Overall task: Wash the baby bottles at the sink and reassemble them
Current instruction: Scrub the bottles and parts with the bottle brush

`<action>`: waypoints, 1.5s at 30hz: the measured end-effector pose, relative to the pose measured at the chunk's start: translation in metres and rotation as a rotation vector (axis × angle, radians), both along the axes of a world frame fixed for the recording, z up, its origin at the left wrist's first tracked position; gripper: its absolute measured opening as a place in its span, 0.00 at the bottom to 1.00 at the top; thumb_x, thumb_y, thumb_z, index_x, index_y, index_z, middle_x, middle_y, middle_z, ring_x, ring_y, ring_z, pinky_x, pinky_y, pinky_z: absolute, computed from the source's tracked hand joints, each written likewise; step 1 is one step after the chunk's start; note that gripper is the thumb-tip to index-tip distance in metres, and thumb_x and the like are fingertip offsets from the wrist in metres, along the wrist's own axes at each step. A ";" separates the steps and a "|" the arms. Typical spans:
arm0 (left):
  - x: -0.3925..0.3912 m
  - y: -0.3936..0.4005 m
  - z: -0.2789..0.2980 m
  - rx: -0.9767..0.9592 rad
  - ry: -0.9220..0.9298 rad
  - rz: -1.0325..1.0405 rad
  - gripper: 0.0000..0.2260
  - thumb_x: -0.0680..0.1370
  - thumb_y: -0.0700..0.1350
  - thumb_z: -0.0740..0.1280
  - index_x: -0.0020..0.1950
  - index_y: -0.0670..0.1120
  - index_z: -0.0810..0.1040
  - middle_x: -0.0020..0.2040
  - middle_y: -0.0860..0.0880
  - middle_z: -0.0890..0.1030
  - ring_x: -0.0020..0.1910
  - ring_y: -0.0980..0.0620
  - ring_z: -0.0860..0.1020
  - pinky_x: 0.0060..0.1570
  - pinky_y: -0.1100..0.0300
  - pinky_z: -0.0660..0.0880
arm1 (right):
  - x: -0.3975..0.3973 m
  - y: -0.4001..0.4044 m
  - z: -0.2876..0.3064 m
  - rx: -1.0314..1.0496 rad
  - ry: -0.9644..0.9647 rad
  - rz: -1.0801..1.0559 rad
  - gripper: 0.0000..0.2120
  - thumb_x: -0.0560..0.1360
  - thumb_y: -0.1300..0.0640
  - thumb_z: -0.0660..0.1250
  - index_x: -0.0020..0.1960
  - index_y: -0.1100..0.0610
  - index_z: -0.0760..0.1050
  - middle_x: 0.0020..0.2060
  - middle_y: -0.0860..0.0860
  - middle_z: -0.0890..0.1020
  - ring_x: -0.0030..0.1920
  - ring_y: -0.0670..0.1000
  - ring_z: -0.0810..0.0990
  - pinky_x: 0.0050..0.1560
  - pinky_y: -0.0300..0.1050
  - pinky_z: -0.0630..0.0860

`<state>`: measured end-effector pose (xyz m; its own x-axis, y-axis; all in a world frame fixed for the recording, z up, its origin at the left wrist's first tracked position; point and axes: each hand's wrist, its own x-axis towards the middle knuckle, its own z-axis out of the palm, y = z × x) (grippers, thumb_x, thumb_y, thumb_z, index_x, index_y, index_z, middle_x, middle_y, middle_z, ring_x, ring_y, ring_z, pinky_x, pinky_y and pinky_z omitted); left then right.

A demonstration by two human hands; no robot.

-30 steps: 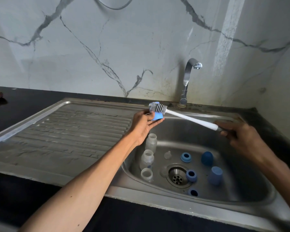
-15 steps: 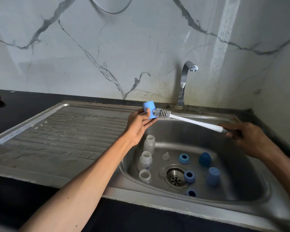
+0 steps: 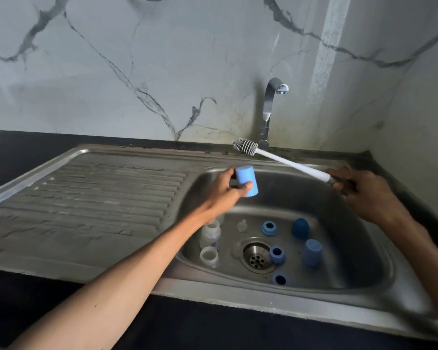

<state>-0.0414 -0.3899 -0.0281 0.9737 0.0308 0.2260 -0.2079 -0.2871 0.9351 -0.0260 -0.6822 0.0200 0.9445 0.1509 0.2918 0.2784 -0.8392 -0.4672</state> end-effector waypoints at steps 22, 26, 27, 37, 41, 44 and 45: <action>0.006 -0.151 -0.065 0.881 0.040 -0.807 0.17 0.71 0.43 0.77 0.58 0.45 0.78 0.54 0.49 0.81 0.52 0.53 0.78 0.50 0.56 0.78 | 0.013 -0.004 -0.006 -0.050 0.079 0.017 0.12 0.79 0.62 0.63 0.58 0.51 0.79 0.52 0.49 0.78 0.53 0.48 0.75 0.51 0.41 0.68; 0.011 -0.156 -0.079 0.941 0.065 -0.853 0.17 0.71 0.40 0.75 0.58 0.48 0.76 0.55 0.49 0.79 0.53 0.50 0.77 0.50 0.51 0.78 | 0.015 -0.005 -0.008 -0.030 0.139 0.002 0.13 0.80 0.60 0.63 0.61 0.49 0.79 0.53 0.50 0.79 0.54 0.50 0.76 0.54 0.44 0.70; 0.011 -0.157 -0.082 0.951 0.072 -0.861 0.17 0.71 0.40 0.74 0.58 0.48 0.76 0.55 0.49 0.78 0.53 0.50 0.77 0.50 0.52 0.78 | 0.015 -0.005 -0.009 -0.025 0.150 -0.005 0.14 0.80 0.59 0.63 0.62 0.48 0.78 0.54 0.51 0.80 0.54 0.50 0.77 0.57 0.46 0.72; 0.014 -0.161 -0.097 1.011 0.109 -0.921 0.13 0.76 0.36 0.66 0.60 0.45 0.74 0.57 0.46 0.77 0.49 0.51 0.74 0.38 0.68 0.69 | 0.019 -0.007 -0.012 -0.045 0.191 -0.014 0.17 0.80 0.58 0.63 0.66 0.47 0.76 0.54 0.51 0.81 0.54 0.50 0.78 0.61 0.51 0.74; 0.011 -0.159 -0.094 0.974 0.139 -0.936 0.14 0.76 0.36 0.67 0.61 0.46 0.73 0.57 0.46 0.76 0.54 0.48 0.75 0.50 0.56 0.75 | 0.019 -0.007 -0.011 -0.052 0.199 -0.009 0.17 0.80 0.58 0.63 0.67 0.47 0.75 0.56 0.51 0.81 0.55 0.50 0.77 0.63 0.52 0.73; 0.007 -0.159 -0.090 0.985 0.139 -0.945 0.15 0.77 0.35 0.66 0.62 0.47 0.72 0.57 0.46 0.76 0.53 0.48 0.75 0.48 0.56 0.73 | 0.019 -0.007 -0.011 -0.061 0.201 -0.006 0.17 0.80 0.58 0.63 0.67 0.47 0.75 0.57 0.51 0.80 0.57 0.50 0.76 0.63 0.51 0.72; 0.007 -0.159 -0.090 1.002 0.145 -0.947 0.17 0.77 0.35 0.66 0.65 0.47 0.71 0.59 0.45 0.76 0.53 0.48 0.76 0.45 0.59 0.73 | 0.019 -0.007 -0.011 -0.059 0.204 -0.007 0.17 0.80 0.59 0.63 0.67 0.47 0.75 0.57 0.51 0.80 0.57 0.50 0.76 0.63 0.51 0.72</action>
<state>-0.0341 -0.5492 -0.1182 0.5486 -0.7614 -0.3454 -0.6182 -0.6476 0.4455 -0.0069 -0.6890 0.0086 0.9841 0.1557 0.0854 0.1776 -0.8684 -0.4630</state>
